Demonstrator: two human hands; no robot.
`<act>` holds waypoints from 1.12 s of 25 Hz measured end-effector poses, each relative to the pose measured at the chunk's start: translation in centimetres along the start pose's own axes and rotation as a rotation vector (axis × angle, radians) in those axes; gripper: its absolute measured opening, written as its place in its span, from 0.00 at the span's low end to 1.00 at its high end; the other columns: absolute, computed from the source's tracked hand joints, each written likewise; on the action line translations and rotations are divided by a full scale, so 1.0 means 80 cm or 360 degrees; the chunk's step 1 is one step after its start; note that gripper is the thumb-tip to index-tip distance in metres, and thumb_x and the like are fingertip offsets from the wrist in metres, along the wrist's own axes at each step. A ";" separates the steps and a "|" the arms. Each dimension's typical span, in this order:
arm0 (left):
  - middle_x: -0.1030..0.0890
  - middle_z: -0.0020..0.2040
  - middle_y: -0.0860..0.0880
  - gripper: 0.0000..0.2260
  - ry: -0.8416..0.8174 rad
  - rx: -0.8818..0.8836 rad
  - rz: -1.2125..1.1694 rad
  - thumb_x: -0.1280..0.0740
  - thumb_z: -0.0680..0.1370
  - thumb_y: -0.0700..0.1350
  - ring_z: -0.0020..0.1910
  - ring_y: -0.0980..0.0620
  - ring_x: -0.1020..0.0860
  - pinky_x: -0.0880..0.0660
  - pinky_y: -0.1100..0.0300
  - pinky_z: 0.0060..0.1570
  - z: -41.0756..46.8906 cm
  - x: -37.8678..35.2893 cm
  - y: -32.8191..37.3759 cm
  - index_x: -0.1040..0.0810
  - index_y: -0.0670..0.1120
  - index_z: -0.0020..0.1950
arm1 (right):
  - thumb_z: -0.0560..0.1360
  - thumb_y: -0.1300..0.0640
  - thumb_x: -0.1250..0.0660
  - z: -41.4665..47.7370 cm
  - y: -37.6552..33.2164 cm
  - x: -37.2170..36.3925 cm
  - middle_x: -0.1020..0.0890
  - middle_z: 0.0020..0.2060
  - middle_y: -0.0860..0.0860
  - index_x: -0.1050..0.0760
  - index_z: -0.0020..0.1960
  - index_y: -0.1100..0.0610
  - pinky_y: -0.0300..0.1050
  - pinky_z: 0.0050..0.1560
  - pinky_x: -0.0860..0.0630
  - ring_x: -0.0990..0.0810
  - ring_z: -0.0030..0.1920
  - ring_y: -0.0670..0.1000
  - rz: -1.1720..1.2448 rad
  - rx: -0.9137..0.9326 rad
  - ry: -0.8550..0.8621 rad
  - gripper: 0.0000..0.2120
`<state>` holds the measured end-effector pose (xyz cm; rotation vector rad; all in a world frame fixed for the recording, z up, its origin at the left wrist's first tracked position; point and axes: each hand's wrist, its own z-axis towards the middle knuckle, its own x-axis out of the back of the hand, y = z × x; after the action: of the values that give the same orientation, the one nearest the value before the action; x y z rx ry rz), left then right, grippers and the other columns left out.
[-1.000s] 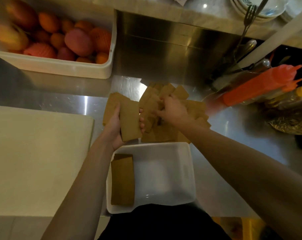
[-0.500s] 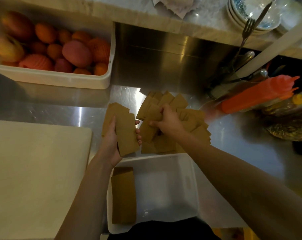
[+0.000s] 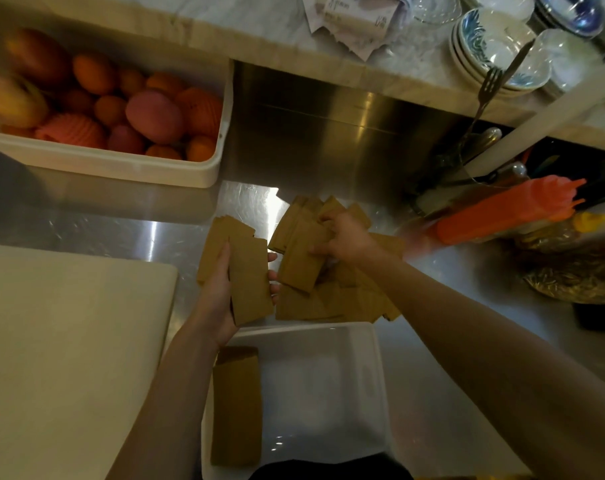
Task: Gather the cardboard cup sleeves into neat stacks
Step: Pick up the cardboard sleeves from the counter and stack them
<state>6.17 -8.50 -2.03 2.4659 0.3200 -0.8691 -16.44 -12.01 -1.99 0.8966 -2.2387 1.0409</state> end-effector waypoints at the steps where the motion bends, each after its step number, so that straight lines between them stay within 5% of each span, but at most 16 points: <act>1: 0.22 0.42 0.41 0.34 0.0005 0.0000 -0.0003 0.48 0.78 0.67 0.39 0.46 0.23 0.25 0.51 0.45 0.000 0.000 0.000 0.24 0.40 0.63 | 0.70 0.53 0.25 0.004 0.000 -0.010 0.24 0.60 0.54 0.34 0.69 0.56 0.44 0.50 0.24 0.23 0.56 0.54 -0.0092 0.0005 0.0003 0.31; 7: 0.22 0.43 0.41 0.34 0.0044 -0.0006 -0.0009 0.48 0.78 0.67 0.39 0.47 0.23 0.26 0.50 0.46 0.000 0.000 0.000 0.25 0.39 0.65 | 0.71 0.50 0.27 -0.001 0.004 -0.035 0.30 0.63 0.55 0.36 0.68 0.56 0.45 0.44 0.23 0.24 0.51 0.53 -0.0624 0.0108 0.0340 0.30; 10: 0.22 0.43 0.41 0.34 0.0079 -0.0009 0.0001 0.48 0.78 0.66 0.40 0.46 0.23 0.26 0.50 0.46 0.000 -0.001 0.000 0.26 0.38 0.66 | 0.73 0.54 0.29 -0.009 0.004 -0.028 0.24 0.53 0.51 0.34 0.62 0.54 0.39 0.40 0.27 0.25 0.44 0.47 -0.0139 0.0085 0.0226 0.21; 14: 0.21 0.44 0.41 0.35 0.0111 -0.0013 0.0003 0.48 0.79 0.66 0.39 0.47 0.23 0.24 0.52 0.42 0.000 -0.004 0.003 0.28 0.38 0.68 | 0.76 0.59 0.32 -0.034 0.001 0.001 0.25 0.55 0.47 0.33 0.67 0.54 0.43 0.53 0.23 0.24 0.53 0.47 0.0518 0.0139 0.0037 0.21; 19: 0.18 0.49 0.39 0.33 0.0189 -0.0019 0.0053 0.47 0.79 0.65 0.42 0.46 0.19 0.20 0.52 0.40 0.001 -0.010 0.007 0.26 0.38 0.67 | 0.76 0.60 0.32 -0.071 0.007 0.038 0.23 0.52 0.46 0.31 0.64 0.55 0.35 0.41 0.22 0.21 0.50 0.44 0.0785 0.0163 0.0042 0.18; 25: 0.15 0.50 0.42 0.28 0.0096 -0.0031 0.0321 0.49 0.81 0.63 0.48 0.43 0.16 0.24 0.42 0.56 -0.013 -0.055 0.002 0.13 0.50 0.48 | 0.76 0.60 0.32 -0.132 0.007 0.060 0.22 0.57 0.51 0.30 0.64 0.54 0.43 0.49 0.20 0.21 0.55 0.49 0.0970 0.0244 -0.0095 0.18; 28: 0.16 0.56 0.43 0.24 0.0018 0.0051 0.0310 0.48 0.78 0.66 0.55 0.41 0.18 0.23 0.40 0.56 -0.025 -0.077 -0.009 0.20 0.55 0.59 | 0.75 0.58 0.31 -0.158 0.006 0.059 0.23 0.57 0.48 0.29 0.62 0.51 0.49 0.54 0.20 0.21 0.56 0.50 0.0815 0.0317 -0.0103 0.17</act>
<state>2.19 -7.14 2.93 2.4821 0.0679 -0.7839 -17.74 -3.34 8.24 0.4352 -2.5187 1.4978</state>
